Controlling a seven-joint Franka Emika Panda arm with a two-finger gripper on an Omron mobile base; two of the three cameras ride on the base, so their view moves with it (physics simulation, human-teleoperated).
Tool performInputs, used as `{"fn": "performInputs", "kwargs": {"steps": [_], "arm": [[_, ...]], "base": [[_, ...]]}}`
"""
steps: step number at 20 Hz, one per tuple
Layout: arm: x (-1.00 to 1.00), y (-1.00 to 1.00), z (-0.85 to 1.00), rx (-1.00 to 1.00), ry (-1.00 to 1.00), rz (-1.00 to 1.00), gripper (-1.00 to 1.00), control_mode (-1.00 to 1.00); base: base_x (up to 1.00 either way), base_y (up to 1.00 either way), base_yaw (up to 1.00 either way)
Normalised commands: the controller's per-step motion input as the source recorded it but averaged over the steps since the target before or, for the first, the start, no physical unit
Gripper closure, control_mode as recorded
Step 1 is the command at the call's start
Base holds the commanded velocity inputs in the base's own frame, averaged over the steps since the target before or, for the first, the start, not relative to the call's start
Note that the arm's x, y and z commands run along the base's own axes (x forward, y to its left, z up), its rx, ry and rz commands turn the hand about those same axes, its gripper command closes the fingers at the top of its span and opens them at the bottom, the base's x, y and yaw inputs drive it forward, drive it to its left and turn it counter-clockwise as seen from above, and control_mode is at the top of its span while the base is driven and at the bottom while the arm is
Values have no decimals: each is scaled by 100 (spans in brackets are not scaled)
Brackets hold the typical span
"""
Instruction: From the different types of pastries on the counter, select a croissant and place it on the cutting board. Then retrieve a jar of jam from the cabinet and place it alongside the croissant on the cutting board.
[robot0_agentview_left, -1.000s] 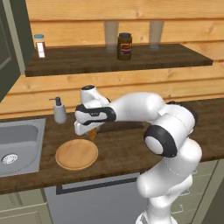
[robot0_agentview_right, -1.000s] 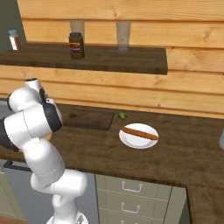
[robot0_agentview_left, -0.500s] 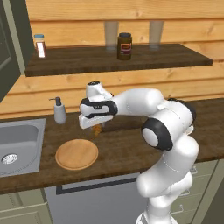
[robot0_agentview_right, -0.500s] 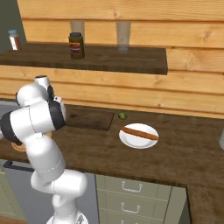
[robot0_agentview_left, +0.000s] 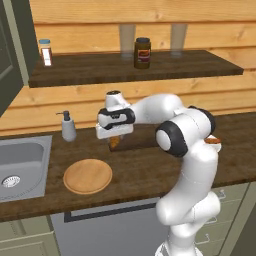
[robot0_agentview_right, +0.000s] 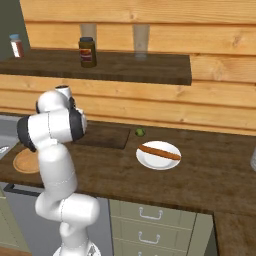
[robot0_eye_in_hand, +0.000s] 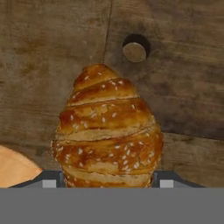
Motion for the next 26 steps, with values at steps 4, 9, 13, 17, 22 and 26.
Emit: {"fn": "performInputs", "kwargs": {"steps": [4,9,13,17,22,26], "arm": [[86,-19,0,1,0,-13,100,-100],[70,-8,0,0,0,-16,100,-100],[43,-5,0,0,0,-13,100,-100],[23,-27,0,0,0,-8,100,-100],[-3,-33,-7,2,1,-1,100,-100],[0,-11,-38,1,0,-2,100,-100]], "base": [[0,0,0],[0,0,0],[0,0,0],[0,0,0],[0,0,0],[0,0,0]]}}
